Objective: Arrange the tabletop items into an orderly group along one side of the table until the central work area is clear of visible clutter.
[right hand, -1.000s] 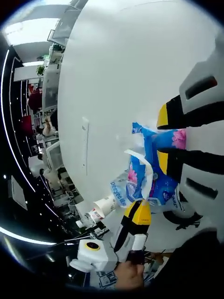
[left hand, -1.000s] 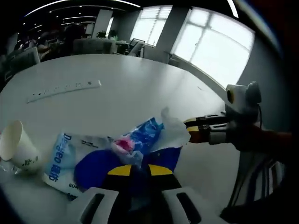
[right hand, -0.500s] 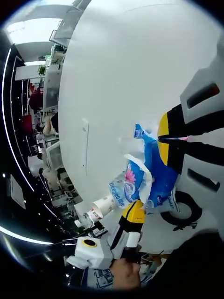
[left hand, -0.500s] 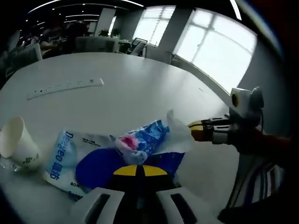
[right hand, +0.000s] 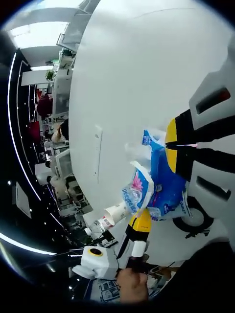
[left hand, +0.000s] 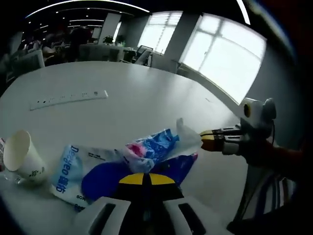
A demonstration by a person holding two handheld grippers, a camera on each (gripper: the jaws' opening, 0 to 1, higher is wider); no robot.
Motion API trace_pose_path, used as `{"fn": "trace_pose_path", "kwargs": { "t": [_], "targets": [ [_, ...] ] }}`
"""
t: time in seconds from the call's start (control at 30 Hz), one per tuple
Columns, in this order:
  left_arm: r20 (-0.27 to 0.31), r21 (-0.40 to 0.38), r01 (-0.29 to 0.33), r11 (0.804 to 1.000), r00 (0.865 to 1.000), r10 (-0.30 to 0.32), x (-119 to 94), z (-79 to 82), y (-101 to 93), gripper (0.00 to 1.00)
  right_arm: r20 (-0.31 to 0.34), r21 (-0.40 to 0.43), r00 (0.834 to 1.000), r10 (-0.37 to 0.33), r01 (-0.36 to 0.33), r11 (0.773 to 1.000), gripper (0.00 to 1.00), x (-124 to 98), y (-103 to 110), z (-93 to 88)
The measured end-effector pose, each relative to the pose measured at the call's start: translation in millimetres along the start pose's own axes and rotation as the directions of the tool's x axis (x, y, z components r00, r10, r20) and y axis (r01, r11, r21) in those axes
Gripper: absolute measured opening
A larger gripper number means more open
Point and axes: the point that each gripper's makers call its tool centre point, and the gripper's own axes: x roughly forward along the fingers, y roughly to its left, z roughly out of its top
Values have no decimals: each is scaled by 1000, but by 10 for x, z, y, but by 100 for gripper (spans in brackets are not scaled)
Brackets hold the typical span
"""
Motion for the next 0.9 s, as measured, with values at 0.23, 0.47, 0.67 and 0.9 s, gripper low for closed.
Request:
{"fn": "trace_pose_path", "kwargs": {
  "t": [0.23,0.47,0.67,0.9],
  "targets": [
    [25,16,13,1000,1000,-13,26,128,-61,0,32,-8,999,-31,31,999,0,-62,-116,108],
    [41,37,32,999,999,-33,106,284,-151,0,72,3,994,-82,82,997,0,-114,-248,201],
    [49,46,48,998,998,-50,207,375,-203,0,89,4,987,-135,135,991,0,-143,-345,239],
    [49,70,63,996,997,-66,345,436,-266,0,98,20,977,-187,186,982,0,-158,-477,251]
  ]
}}
